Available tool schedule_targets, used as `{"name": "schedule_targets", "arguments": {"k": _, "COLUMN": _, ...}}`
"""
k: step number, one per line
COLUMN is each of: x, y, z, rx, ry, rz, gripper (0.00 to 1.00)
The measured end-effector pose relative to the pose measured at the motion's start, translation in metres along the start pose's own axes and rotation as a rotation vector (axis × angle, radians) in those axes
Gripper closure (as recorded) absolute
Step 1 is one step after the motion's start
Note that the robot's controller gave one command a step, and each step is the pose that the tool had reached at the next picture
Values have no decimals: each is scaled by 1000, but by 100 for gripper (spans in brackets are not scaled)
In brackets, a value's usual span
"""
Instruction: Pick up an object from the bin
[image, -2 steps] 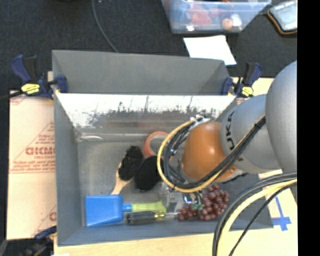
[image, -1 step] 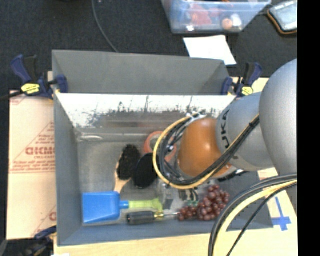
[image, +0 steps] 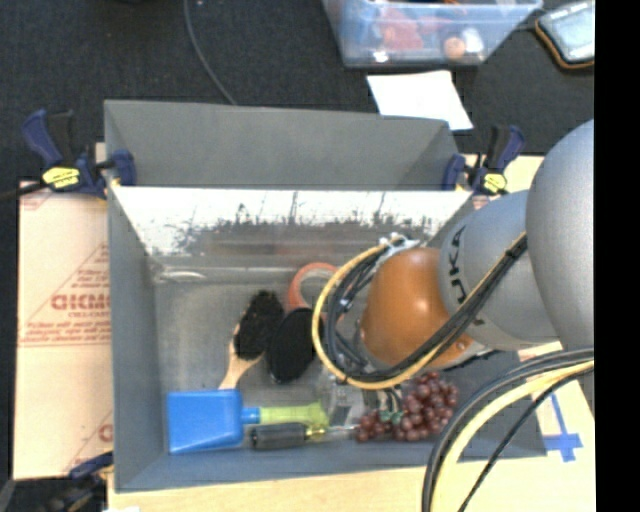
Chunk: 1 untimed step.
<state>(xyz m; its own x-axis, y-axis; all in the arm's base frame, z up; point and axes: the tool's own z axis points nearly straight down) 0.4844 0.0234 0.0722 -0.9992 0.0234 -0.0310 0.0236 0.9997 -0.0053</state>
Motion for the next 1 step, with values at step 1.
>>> {"name": "schedule_targets", "arguments": {"k": 1, "x": -30, "y": 21, "z": 1, "rx": -1, "ry": 3, "rz": 17, "gripper": 100}}
